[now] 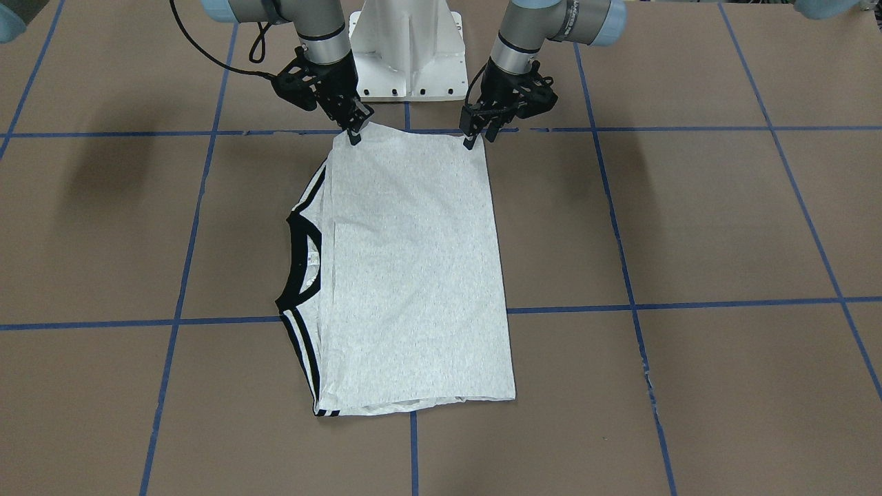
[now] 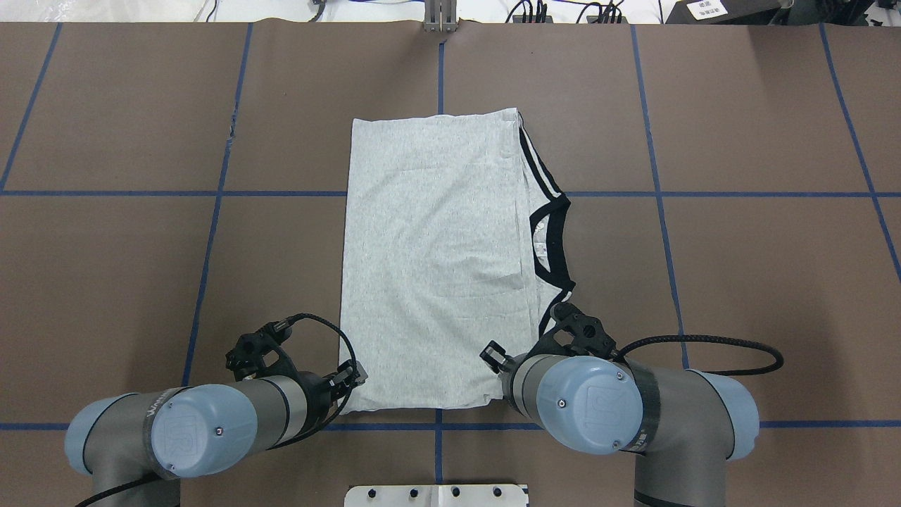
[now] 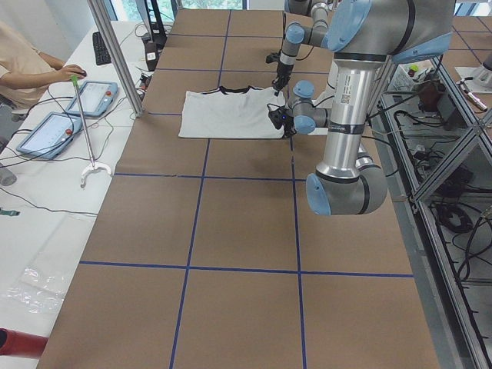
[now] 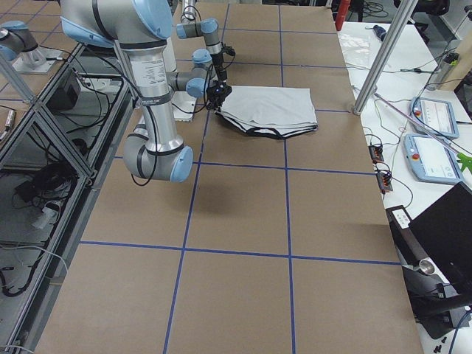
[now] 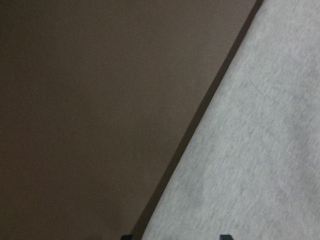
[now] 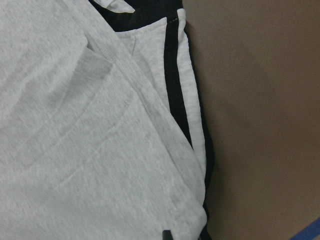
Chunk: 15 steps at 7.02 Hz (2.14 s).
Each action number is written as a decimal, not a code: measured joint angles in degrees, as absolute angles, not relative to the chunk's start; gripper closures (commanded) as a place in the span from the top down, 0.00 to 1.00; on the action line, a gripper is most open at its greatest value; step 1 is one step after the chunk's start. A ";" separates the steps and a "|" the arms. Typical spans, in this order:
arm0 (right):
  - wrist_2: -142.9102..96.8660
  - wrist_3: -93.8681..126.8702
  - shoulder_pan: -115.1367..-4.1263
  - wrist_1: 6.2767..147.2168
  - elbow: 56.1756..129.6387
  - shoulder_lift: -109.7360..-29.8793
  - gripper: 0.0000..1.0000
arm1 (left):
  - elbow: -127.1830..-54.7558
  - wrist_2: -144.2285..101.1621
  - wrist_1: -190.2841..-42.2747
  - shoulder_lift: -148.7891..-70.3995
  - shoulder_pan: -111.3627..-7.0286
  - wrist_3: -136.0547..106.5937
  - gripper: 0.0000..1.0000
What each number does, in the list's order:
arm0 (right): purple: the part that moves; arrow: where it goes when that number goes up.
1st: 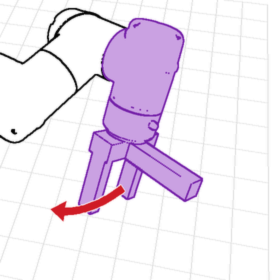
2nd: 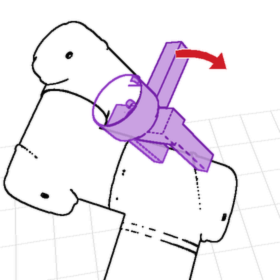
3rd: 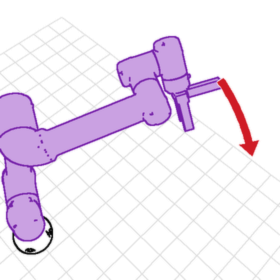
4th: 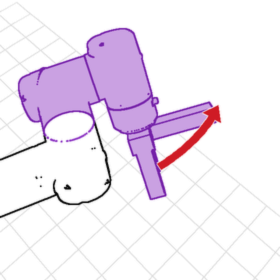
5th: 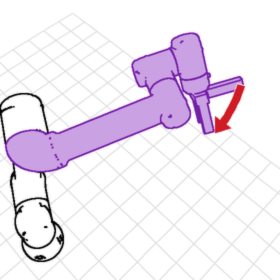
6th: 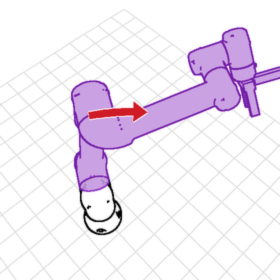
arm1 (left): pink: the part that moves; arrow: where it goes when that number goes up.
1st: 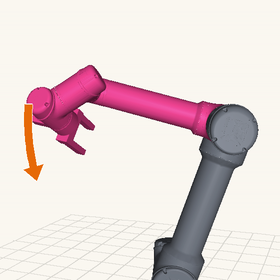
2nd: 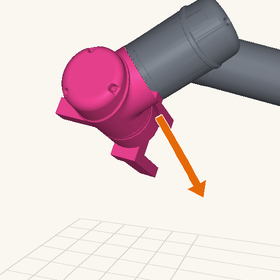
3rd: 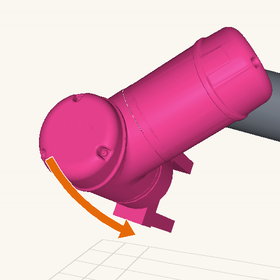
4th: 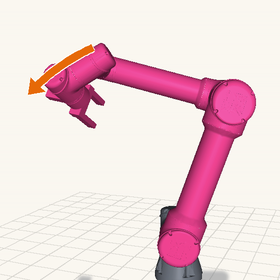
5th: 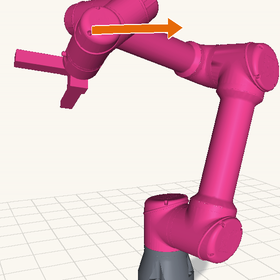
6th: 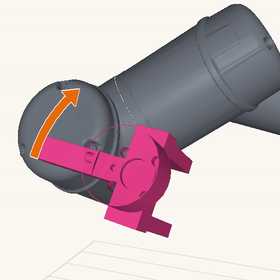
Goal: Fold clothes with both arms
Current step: 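Bring the left gripper to the other near corner of the shirt, then grasp both near corners and fold them up toward the far edge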
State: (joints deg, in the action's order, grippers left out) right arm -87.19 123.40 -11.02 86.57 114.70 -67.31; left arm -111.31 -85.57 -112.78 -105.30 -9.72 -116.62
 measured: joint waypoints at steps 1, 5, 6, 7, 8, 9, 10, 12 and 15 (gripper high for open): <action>-87.17 123.40 -10.92 86.57 114.70 -67.30 0.00 | -110.98 -85.64 -112.77 -105.34 -9.45 -116.63 0.59; -87.12 123.40 -10.75 86.57 114.70 -67.21 0.00 | -110.88 -85.78 -112.82 -105.46 -7.91 -117.48 0.00; -87.18 123.40 -10.74 86.57 114.71 -67.20 0.00 | -110.99 -85.74 -112.84 -105.47 -7.68 -117.64 0.00; -87.24 123.40 -10.77 86.57 114.82 -67.21 0.00 | -111.19 -85.69 -112.85 -105.47 -7.61 -117.70 0.00; -87.28 123.40 -10.80 86.57 114.95 -67.21 0.00 | -111.51 -85.66 -112.85 -105.49 -7.59 -117.70 0.00; -87.33 123.40 -10.87 86.57 115.21 -67.22 0.00 | -112.25 -85.63 -112.85 -105.46 -7.58 -117.71 0.00; -87.35 123.40 -10.92 86.57 115.87 -67.57 0.00 | -114.21 -85.62 -112.80 -105.19 -7.61 -117.73 0.00; -87.42 123.91 -10.06 86.65 119.81 -69.77 0.00 | -121.95 -85.58 -112.28 -103.19 -6.60 -119.27 0.00; -87.28 128.01 -7.13 86.74 127.37 -72.38 0.00 | -132.18 -85.52 -109.07 -102.76 -3.51 -123.29 0.00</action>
